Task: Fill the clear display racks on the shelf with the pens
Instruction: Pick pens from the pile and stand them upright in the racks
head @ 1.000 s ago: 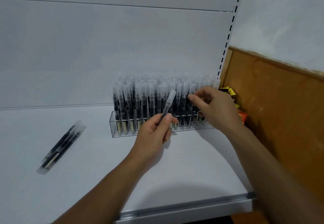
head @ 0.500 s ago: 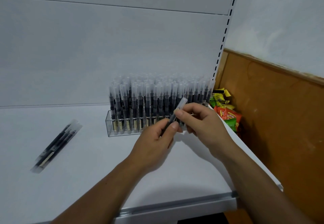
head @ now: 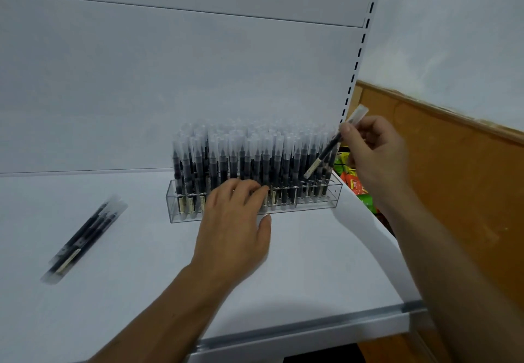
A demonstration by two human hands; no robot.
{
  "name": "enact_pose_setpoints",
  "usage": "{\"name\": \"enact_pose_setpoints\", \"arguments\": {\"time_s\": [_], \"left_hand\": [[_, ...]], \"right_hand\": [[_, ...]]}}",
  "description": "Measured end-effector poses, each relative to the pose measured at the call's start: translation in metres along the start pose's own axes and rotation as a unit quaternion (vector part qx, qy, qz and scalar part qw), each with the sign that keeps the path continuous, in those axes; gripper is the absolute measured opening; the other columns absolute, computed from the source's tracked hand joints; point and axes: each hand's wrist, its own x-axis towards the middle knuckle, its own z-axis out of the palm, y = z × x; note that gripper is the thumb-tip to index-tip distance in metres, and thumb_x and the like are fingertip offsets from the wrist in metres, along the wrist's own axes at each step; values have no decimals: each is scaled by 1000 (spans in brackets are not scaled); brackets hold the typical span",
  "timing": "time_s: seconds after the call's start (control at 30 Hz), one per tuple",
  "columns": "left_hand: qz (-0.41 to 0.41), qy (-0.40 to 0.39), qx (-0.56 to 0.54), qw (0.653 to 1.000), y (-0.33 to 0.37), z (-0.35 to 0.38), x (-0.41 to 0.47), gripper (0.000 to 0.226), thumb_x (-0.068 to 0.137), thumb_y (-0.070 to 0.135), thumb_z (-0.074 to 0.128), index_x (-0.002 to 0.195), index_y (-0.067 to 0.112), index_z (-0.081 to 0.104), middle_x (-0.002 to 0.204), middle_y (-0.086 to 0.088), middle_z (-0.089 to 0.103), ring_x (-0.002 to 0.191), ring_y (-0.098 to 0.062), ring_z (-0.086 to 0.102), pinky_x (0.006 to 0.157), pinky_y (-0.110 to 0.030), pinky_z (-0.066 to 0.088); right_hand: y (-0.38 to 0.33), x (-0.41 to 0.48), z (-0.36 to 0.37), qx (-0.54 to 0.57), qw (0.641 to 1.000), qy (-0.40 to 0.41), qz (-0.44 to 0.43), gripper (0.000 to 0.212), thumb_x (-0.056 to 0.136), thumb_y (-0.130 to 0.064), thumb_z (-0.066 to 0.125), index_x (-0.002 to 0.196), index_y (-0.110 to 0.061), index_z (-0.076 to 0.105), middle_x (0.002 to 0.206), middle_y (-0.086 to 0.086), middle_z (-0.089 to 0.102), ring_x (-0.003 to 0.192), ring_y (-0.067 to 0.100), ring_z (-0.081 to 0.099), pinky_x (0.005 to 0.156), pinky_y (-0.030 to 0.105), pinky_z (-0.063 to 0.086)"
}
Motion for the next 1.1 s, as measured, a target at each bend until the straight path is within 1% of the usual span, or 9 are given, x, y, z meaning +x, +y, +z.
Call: {"name": "enact_pose_setpoints", "arguments": {"time_s": [0.1,0.2,0.3,0.47,0.53,0.6,0.73,0.9,1.1], "left_hand": [[-4,-10,15,1000,-1,1,0,43,85,29,61,127,17,60,122,5,57,119,-21,45,102,-38,34],[-7,-11,19,1000,0,1,0,44,85,27,62,127,17,60,122,5,57,118,-20,46,101,-37,35],[-7,-5,16,1000,-1,1,0,43,84,25,64,126,17,62,120,5,58,115,-19,46,99,-37,36],[-6,-2,20,1000,-1,1,1,42,83,25,64,125,18,62,118,6,58,114,-18,46,98,-35,36],[-9,-3,21,1000,-1,1,2,43,83,26,64,125,18,62,118,6,58,113,-18,46,98,-35,36],[-10,-3,21,1000,-1,1,2,43,84,26,63,125,18,62,118,6,58,111,-17,45,97,-34,35],[-8,-3,18,1000,-3,1,2,43,84,25,64,126,18,62,118,5,58,109,-17,44,96,-35,35],[1,-18,5,1000,-3,-4,1,45,85,24,65,128,17,60,122,4,58,115,-19,45,100,-36,33],[12,-42,-70,997,-9,-21,2,38,92,27,59,130,25,58,127,13,52,120,-3,38,101,-20,25]], "right_hand": [[5,3,5,-80,996,-25,-29,11,92,-30,66,89,-21,61,77,-12,61,68,2,56,60,25,49],[6,4,9,-105,993,-37,-43,12,92,-31,66,89,-20,61,81,-10,64,74,8,61,66,33,54],[4,7,11,-125,990,-45,-53,15,92,-33,66,88,-19,62,80,-11,65,72,19,63,65,37,54],[6,9,10,-175,980,-73,-60,14,89,-37,68,83,-28,60,75,-13,64,65,5,59,58,23,48],[11,4,12,-216,966,-137,-37,17,89,-38,68,79,-28,57,75,-8,65,66,11,60,59,30,51],[17,-2,17,-225,960,-165,-19,21,89,-36,67,76,-27,53,73,-3,64,65,16,59,61,36,52],[22,-9,23,-199,969,-147,-19,22,89,-32,69,79,-22,51,69,-4,59,61,14,52,61,40,50],[16,-12,22,-229,962,-145,-7,20,90,-35,68,84,-23,53,71,-7,59,64,12,55,65,45,55],[0,-20,7,-284,949,-139,19,24,88,-45,66,96,-23,65,83,-8,66,78,10,61,70,36,54]]}}
